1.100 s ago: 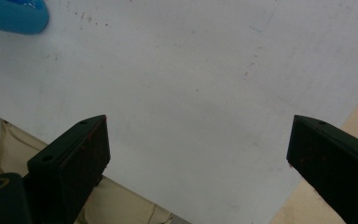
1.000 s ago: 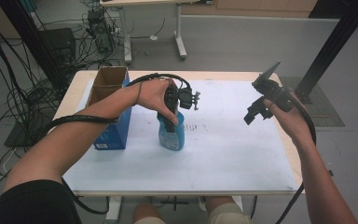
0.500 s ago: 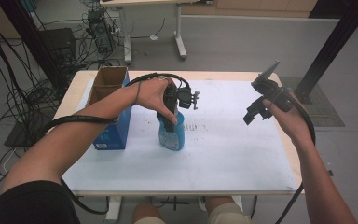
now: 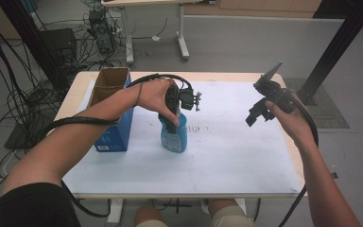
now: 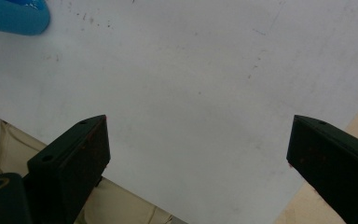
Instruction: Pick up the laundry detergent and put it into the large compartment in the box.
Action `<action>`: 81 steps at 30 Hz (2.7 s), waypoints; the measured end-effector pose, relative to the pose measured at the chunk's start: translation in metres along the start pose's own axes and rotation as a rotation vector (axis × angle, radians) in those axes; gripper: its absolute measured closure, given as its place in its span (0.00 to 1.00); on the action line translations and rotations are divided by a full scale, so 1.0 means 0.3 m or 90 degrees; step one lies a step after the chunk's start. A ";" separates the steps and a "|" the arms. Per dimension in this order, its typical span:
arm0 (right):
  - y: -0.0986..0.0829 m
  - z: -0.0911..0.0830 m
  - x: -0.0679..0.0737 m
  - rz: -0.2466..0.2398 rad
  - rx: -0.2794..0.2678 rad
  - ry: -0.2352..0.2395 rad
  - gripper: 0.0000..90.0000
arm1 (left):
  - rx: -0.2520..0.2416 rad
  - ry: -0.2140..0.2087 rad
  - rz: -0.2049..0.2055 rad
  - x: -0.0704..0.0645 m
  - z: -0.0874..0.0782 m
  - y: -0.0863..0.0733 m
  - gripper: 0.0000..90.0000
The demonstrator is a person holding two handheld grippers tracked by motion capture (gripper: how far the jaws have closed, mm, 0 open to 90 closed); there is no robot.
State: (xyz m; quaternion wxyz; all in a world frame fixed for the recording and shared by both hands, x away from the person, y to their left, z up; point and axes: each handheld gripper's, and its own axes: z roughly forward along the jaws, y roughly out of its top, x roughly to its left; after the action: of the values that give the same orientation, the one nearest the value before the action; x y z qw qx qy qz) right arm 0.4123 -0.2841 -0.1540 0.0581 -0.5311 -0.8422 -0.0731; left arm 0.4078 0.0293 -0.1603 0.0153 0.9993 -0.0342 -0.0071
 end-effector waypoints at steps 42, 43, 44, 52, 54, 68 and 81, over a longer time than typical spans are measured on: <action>0.006 0.000 0.010 -0.004 0.000 -0.003 0.07 | 0.002 0.005 0.006 -0.009 -0.002 0.003 0.07; 0.006 0.000 0.010 -0.005 -0.001 -0.003 0.07 | 0.001 0.005 0.005 -0.009 -0.002 0.001 0.07; 0.007 0.000 0.010 -0.005 0.000 -0.002 0.07 | 0.000 0.005 0.004 -0.008 -0.001 0.000 0.07; 0.007 0.000 0.011 -0.003 0.001 -0.004 0.07 | 0.004 0.005 0.008 -0.008 0.001 0.006 0.07; 0.007 0.000 0.011 -0.003 0.001 -0.003 0.07 | 0.002 0.006 0.006 -0.010 0.000 0.006 0.07; 0.010 0.005 0.011 -0.004 0.002 -0.001 0.07 | 0.004 0.006 0.008 -0.010 0.002 0.008 0.07; 0.015 0.012 0.013 -0.005 0.003 0.001 0.07 | 0.007 0.004 0.007 -0.010 0.006 0.005 0.08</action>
State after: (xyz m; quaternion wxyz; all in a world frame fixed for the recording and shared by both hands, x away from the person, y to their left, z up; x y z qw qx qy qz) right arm 0.4145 -0.2780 -0.1566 0.0595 -0.5273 -0.8445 -0.0718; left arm 0.4047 0.0280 -0.1622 0.0096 0.9991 -0.0401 -0.0039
